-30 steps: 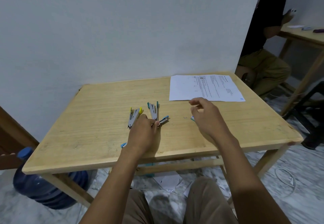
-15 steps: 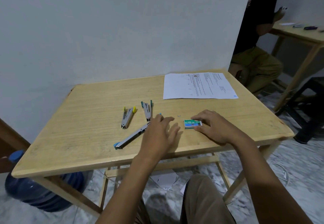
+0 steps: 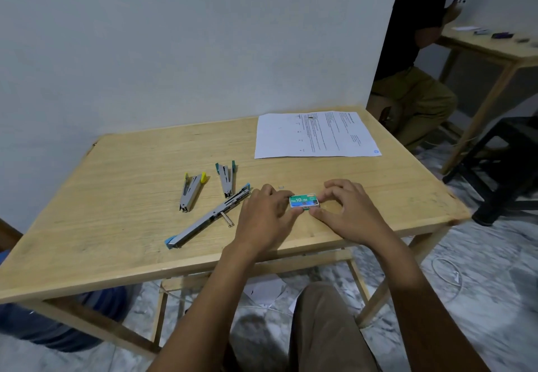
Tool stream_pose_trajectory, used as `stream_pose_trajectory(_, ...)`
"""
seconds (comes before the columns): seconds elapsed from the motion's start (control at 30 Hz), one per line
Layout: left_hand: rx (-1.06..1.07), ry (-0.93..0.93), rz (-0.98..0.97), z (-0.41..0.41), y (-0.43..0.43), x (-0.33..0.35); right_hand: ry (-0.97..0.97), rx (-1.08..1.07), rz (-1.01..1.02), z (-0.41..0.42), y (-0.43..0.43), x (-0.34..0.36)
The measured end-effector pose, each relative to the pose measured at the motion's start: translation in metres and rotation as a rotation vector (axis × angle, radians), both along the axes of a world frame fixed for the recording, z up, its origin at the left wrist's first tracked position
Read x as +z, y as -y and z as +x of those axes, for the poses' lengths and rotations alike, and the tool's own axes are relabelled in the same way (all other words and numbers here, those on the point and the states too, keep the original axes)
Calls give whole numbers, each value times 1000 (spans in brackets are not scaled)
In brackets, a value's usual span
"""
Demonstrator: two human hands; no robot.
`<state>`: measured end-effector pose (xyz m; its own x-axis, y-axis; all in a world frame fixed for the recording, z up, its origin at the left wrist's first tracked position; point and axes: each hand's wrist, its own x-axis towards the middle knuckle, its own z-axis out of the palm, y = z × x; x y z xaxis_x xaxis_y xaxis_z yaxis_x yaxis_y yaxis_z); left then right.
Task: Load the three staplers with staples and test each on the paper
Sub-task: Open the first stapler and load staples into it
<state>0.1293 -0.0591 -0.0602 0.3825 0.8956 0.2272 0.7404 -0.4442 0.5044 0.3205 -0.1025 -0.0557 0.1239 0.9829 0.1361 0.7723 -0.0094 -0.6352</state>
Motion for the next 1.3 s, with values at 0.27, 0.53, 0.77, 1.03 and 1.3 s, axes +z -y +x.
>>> stream_pose_trajectory(0.27, -13, 64, -8, -1, -1, 0, -62, 45, -117, 7, -4, 5)
stream_pose_trajectory(0.53, -49, 125, -65, -5, -5, 1, 127, 131, -137, 1, -11, 14)
stream_pose_trajectory(0.77, -93, 152, -101, -10, -8, 0, 161, 149, -204, 14, -12, 24)
stream_pose_trajectory(1.03, -93, 167, -89, -11, -7, 2, 109, 95, -141, 19, -12, 31)
stream_pose_trajectory(1.3, -105, 194, -88, -13, -4, 2, 274, 190, -67, -21, -24, 30)
